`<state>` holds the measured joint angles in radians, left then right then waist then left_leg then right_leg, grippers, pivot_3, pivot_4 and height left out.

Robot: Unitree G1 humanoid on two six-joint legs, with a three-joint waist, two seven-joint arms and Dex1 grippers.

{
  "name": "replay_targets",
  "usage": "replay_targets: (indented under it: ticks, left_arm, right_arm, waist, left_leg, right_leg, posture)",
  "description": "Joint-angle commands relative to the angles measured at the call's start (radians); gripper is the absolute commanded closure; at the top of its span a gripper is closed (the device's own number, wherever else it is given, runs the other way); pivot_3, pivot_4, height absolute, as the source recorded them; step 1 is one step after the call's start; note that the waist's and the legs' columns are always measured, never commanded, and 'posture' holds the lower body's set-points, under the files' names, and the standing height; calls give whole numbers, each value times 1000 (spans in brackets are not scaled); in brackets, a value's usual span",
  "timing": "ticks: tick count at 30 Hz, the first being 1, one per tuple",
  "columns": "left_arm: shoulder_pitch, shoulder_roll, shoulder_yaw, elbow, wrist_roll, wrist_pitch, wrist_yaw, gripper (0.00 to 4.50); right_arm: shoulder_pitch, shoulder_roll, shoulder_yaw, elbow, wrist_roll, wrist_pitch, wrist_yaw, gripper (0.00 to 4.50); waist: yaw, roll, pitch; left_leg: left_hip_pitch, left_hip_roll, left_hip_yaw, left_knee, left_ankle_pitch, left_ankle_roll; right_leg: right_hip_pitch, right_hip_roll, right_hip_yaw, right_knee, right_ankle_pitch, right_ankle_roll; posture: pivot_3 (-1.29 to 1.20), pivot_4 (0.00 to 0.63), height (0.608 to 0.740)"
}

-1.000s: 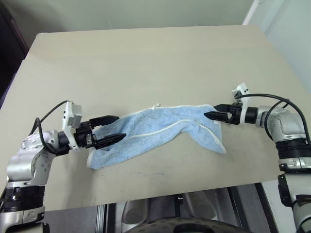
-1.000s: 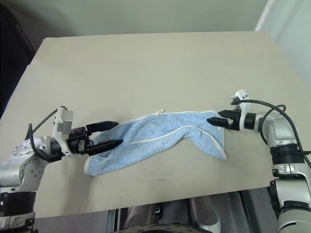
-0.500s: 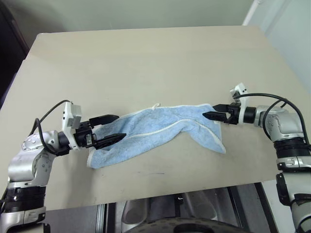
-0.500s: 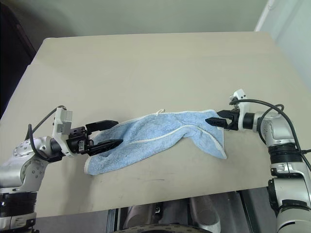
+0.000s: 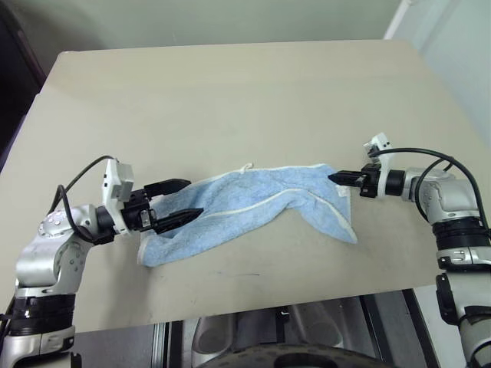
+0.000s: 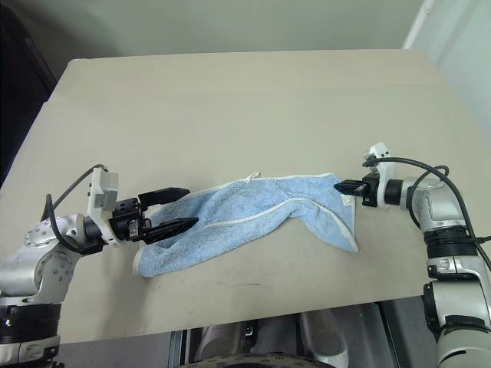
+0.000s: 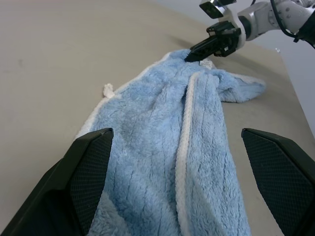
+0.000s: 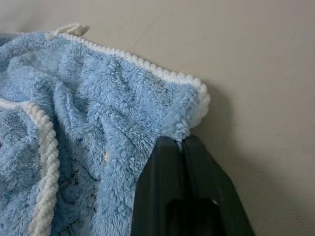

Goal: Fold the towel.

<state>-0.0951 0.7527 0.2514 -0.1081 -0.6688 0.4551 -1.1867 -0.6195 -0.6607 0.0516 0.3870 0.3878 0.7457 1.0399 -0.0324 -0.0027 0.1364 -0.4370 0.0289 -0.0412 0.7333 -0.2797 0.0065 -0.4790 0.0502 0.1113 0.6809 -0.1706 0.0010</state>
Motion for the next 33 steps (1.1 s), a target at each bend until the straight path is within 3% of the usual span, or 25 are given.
replay_targets:
  ticks: [1,13,18,23,33]
  left_arm:
    - [-11,-2,1,-37,-12,7,14,0]
    - [-88,-21,-2,27,23,-20,61,0]
    - [-159,-48,-11,121,98,-96,109,0]
    - [-194,-53,-4,258,167,-170,140,0]
    - [-190,-28,1,377,152,-146,78,0]
  right_arm:
    - [-22,-18,-40,-11,-1,-32,4,4480]
    - [-62,-153,-180,-275,108,16,42,4480]
    - [-55,-204,-209,-382,133,4,55,4480]
    - [-71,-233,-234,-442,156,-10,59,4480]
    - [-152,-225,-296,-487,216,-32,15,4480]
  waist:
    - [0,0,0]
    - [4,1,0]
    - [7,1,0]
    - [9,1,0]
    - [9,1,0]
  left_leg:
    - [0,0,0,0,0,0]
    - [0,0,0,0,1,-1]
    - [0,0,0,0,1,-1]
    - [0,0,0,0,1,-2]
    - [-1,0,0,0,1,-2]
  right_leg:
    - [0,0,0,0,0,0]
    - [1,0,0,0,0,0]
    - [1,0,0,0,0,0]
    - [0,0,0,0,0,1]
    - [0,0,0,0,-1,1]
  posture:
    - [0,150,703]
    - [0,150,703]
    - [0,150,703]
    - [0,150,703]
    - [0,150,703]
